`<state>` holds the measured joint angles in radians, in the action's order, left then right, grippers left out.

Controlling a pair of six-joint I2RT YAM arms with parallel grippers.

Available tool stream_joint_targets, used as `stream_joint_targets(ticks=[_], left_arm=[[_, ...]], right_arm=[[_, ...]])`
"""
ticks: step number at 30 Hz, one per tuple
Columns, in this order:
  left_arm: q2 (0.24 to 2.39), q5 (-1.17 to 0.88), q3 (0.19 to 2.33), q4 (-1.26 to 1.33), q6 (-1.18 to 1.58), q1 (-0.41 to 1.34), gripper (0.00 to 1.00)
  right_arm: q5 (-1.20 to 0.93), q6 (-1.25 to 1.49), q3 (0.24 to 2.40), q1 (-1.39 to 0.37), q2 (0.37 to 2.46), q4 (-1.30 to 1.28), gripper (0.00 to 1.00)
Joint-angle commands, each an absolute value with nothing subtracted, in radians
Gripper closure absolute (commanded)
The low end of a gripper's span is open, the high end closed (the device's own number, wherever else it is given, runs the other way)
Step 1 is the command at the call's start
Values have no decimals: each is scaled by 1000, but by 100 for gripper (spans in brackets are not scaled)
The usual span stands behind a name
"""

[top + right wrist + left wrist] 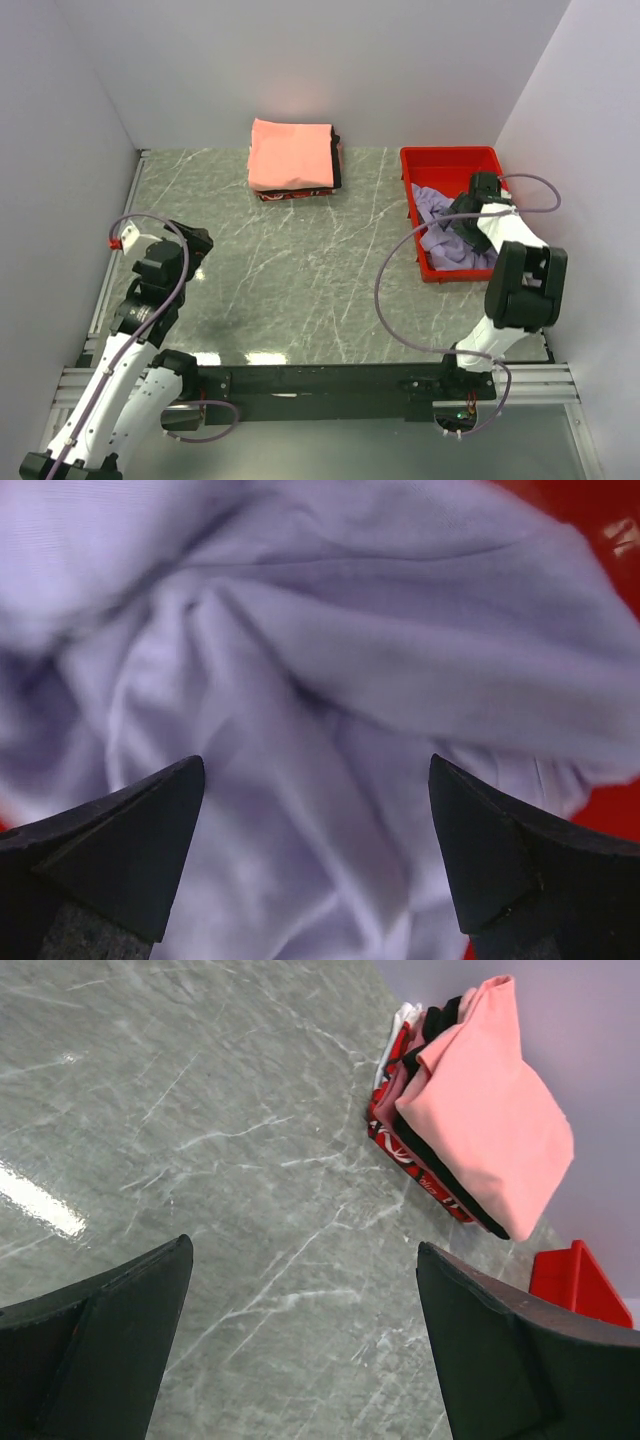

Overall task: Fold and stack the t-shirts
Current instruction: Grab the tshirt from the pile

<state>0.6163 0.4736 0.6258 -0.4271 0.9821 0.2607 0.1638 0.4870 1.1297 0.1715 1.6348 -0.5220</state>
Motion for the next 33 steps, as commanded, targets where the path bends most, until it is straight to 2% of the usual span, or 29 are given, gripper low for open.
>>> stream_joint_targets(ticks=[1, 4, 8, 11, 12, 14, 23, 33], left_arm=[[572, 440, 611, -367, 962, 262, 0], [548, 437, 594, -362, 968, 262, 1], [540, 460, 606, -393, 985, 262, 1], [541, 468, 604, -390, 989, 262, 1], [545, 463, 609, -393, 988, 262, 1], [552, 454, 620, -399, 989, 262, 0], [552, 451, 626, -420, 999, 262, 1], [519, 439, 630, -465, 1041, 262, 1]], right_arm=[[196, 450, 1212, 189, 1730, -523, 2], [153, 449, 1244, 189, 1811, -499, 2], [132, 446, 1256, 189, 1867, -479, 20], [107, 437, 1235, 189, 1846, -456, 66], [97, 439, 1227, 189, 1809, -453, 88], [94, 436, 1209, 189, 1754, -442, 100], [3, 382, 1239, 166, 1387, -486, 100], [35, 299, 1336, -187, 1138, -571, 100]])
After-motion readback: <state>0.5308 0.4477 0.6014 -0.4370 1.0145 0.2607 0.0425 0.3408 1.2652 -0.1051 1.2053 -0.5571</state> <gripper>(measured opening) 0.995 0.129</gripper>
